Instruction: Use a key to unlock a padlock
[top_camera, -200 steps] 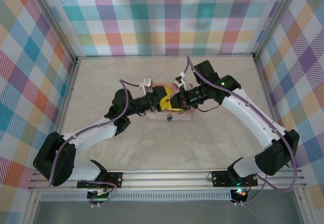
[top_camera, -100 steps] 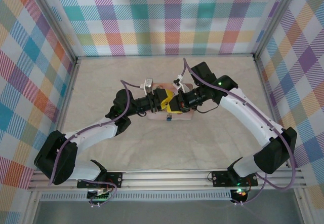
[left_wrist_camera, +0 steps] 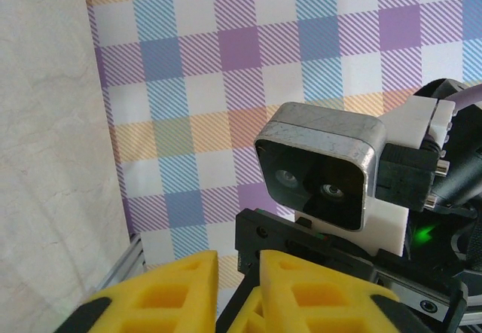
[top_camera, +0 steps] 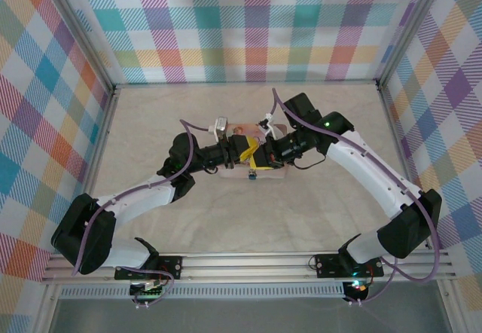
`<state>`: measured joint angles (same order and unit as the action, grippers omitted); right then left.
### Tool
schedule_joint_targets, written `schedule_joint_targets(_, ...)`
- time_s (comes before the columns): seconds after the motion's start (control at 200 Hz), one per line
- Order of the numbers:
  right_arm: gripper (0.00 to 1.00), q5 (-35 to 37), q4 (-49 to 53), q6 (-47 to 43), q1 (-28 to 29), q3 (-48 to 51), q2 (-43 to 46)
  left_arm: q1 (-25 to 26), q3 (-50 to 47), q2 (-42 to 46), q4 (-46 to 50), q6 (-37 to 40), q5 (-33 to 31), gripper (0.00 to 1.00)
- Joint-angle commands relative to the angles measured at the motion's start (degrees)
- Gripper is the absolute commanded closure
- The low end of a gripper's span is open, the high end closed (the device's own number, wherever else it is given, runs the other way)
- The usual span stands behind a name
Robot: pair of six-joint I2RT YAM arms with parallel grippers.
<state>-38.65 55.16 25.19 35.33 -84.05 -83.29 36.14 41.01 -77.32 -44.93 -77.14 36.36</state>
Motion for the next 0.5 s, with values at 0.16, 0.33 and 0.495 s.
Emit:
schedule_joint_targets(0.16, 1.0, -0.37, -0.11, -0.34, 0.61, -2.25, -0.4, 0.0, -1.08, 0.7, 1.45, 0.96, -1.31, 0.7)
schedule_joint_targets(0.33, 1.0, 1.84, 0.73, 0.39, 0.57, -4.11, 0.32, -1.2, -2.93, 2.07, 2.72, 0.51, -3.07, 0.32)
schedule_joint_targets(0.495, 1.0, 4.55, 2.26, -0.28, 0.45, -6.94, -0.81, -1.34, -3.22, 2.71, 2.52, -0.72, -1.91, 0.16)
